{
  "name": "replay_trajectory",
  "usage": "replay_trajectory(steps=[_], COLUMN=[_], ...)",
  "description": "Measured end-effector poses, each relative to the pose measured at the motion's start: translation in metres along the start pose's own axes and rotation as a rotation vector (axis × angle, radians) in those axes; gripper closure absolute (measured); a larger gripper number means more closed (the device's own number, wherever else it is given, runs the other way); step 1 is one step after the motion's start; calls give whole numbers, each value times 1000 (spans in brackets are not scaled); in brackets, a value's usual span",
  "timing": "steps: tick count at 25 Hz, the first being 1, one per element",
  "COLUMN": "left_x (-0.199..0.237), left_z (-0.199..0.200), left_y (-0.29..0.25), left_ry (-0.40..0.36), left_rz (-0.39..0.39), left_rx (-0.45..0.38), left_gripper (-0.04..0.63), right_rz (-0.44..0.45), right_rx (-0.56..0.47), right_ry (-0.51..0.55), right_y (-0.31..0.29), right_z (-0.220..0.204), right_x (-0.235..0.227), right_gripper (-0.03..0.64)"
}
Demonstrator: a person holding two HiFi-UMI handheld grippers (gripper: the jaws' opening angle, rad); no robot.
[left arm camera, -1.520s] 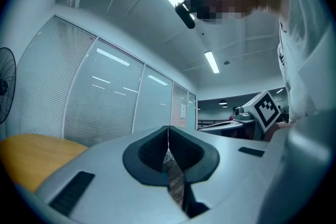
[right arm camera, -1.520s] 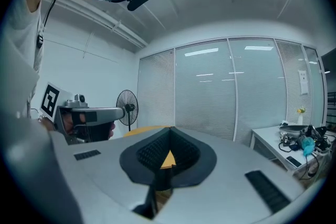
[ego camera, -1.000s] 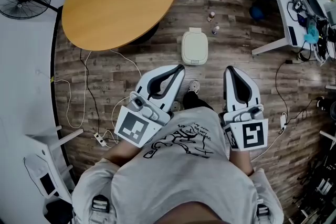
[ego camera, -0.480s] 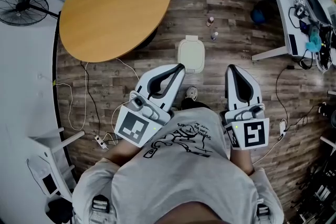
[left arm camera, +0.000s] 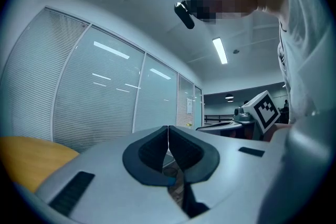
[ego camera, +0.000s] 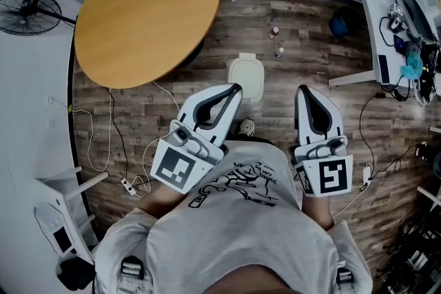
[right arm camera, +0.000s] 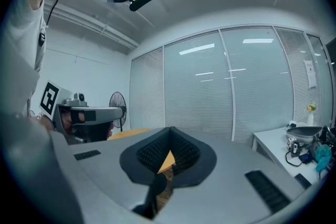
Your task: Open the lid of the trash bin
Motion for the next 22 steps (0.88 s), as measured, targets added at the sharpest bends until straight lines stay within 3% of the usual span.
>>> replay_trajectory(steps=[11, 22], left_x=[28, 52], left_z=[4, 5], left_y=[-17, -16], left_ry=[-5, -15], left_rz=[3, -27], left_rx=[10, 30], left_gripper=[575, 575], right_rz=[22, -10], right_rx=[16, 21], right_ry=[5, 34], right_y=[-32, -52], right_z=[7, 12], right_x=[-4, 4], right_gripper=[612, 612])
Point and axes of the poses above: the fingertips, and each gripper's own axes: y backward along the fingers, x to its left, z out of its top, the point moved 7 cm from there along y, backward along the fingers
